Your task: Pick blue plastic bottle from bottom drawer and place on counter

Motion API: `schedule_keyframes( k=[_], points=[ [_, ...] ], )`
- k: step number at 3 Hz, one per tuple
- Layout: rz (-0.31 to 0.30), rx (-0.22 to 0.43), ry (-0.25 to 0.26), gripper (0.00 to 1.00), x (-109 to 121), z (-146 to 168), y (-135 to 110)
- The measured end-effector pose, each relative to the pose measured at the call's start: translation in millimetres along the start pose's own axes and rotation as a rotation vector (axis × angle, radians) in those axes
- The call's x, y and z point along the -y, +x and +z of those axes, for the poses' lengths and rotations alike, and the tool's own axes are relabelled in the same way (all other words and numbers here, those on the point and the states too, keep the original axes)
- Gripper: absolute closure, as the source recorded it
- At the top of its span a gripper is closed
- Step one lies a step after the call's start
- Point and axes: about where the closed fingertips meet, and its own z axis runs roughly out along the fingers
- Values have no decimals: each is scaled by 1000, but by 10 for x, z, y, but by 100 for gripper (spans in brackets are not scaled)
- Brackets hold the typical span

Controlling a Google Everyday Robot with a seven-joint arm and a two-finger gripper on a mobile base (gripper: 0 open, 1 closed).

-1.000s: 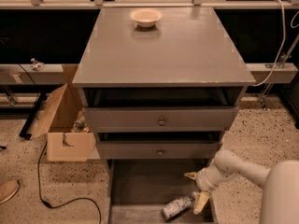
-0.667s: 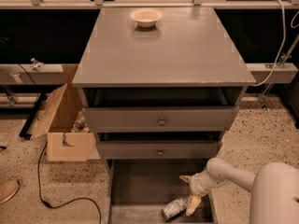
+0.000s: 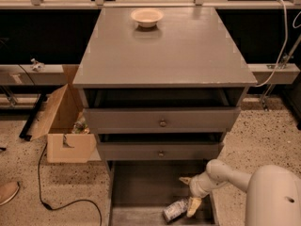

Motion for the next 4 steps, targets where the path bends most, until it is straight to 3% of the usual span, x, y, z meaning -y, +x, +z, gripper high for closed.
schedule_keyframes(
  k=[2,4],
  points=[
    [-69,-14,-19,2,18,465,308],
    [-84,-15,-27,48,-88,575,362]
  ],
)
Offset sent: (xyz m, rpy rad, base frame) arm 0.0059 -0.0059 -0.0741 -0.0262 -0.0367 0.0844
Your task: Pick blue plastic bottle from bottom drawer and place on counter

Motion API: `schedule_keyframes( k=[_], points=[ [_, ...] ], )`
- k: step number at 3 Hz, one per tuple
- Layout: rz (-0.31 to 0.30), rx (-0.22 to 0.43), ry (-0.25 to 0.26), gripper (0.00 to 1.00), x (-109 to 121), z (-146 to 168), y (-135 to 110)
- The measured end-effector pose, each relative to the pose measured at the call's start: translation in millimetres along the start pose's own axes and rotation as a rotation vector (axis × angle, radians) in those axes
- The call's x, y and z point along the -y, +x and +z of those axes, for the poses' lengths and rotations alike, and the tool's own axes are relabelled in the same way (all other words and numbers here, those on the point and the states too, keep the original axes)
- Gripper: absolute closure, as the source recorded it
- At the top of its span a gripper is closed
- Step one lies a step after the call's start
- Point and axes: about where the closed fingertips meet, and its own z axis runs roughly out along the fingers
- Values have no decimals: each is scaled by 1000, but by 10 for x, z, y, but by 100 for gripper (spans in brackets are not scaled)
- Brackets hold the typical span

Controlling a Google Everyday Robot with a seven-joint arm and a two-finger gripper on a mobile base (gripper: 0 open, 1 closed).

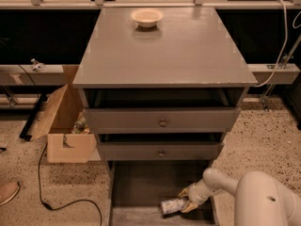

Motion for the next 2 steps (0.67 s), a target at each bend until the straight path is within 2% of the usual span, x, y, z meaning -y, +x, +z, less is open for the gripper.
schedule_keyframes(
  k=[1,2],
  points=[
    [-4,13,-4,72,-55,-45,-27],
    [12,62,12,100,-102,-525,-92]
  ],
)
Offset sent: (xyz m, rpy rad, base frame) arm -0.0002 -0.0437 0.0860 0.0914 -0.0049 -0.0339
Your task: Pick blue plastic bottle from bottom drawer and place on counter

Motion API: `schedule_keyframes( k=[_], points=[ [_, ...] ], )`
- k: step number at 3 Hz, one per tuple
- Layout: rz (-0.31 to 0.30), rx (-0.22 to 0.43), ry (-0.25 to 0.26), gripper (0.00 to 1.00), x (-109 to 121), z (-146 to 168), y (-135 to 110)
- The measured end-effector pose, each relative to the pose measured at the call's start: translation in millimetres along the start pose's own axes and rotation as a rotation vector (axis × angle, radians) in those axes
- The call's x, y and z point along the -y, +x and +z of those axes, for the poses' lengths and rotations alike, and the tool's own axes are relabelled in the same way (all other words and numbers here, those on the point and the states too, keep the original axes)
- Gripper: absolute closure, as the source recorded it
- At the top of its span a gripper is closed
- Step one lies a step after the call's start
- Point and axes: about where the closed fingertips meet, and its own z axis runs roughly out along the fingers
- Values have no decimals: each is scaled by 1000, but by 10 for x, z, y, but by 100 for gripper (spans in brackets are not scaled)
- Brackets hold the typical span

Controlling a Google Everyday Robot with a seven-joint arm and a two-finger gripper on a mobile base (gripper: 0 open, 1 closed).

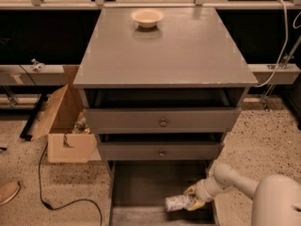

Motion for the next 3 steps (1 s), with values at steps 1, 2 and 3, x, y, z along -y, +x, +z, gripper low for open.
schedule_keyframes(
  k=[1,2,3],
  points=[
    [15,-17,40,100,90,-790,-204],
    [15,-17,40,100,90,-790,-204],
    [13,-1,59,100,0,-1087,-262]
  ],
)
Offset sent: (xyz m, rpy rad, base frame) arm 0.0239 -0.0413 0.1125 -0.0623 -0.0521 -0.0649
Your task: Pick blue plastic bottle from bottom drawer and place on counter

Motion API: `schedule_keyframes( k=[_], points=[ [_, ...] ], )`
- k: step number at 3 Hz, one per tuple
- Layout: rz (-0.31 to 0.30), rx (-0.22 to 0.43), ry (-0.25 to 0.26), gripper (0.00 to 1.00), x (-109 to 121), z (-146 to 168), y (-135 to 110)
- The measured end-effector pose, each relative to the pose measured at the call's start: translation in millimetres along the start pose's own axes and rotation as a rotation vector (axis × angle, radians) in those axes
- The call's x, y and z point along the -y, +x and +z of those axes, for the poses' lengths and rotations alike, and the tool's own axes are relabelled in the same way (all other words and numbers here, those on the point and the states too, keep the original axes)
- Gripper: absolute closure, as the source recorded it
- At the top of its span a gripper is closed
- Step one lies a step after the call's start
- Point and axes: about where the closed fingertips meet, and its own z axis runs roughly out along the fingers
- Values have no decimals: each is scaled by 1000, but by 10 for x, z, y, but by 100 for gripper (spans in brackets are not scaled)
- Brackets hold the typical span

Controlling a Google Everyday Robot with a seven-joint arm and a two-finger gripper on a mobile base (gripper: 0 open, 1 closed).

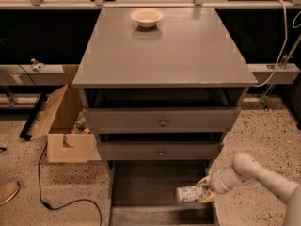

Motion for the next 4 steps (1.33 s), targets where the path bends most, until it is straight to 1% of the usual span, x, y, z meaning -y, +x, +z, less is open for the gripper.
schedule_keyframes(
  k=[1,2,3,4],
  points=[
    [-16,43,29,100,-104,-543,-109],
    [-17,50,53,100,-189,-1059,-229],
    [-14,52,90,100,-244,-1573,-311],
    [-57,56,134,100,-201,-2180,-588]
  ],
)
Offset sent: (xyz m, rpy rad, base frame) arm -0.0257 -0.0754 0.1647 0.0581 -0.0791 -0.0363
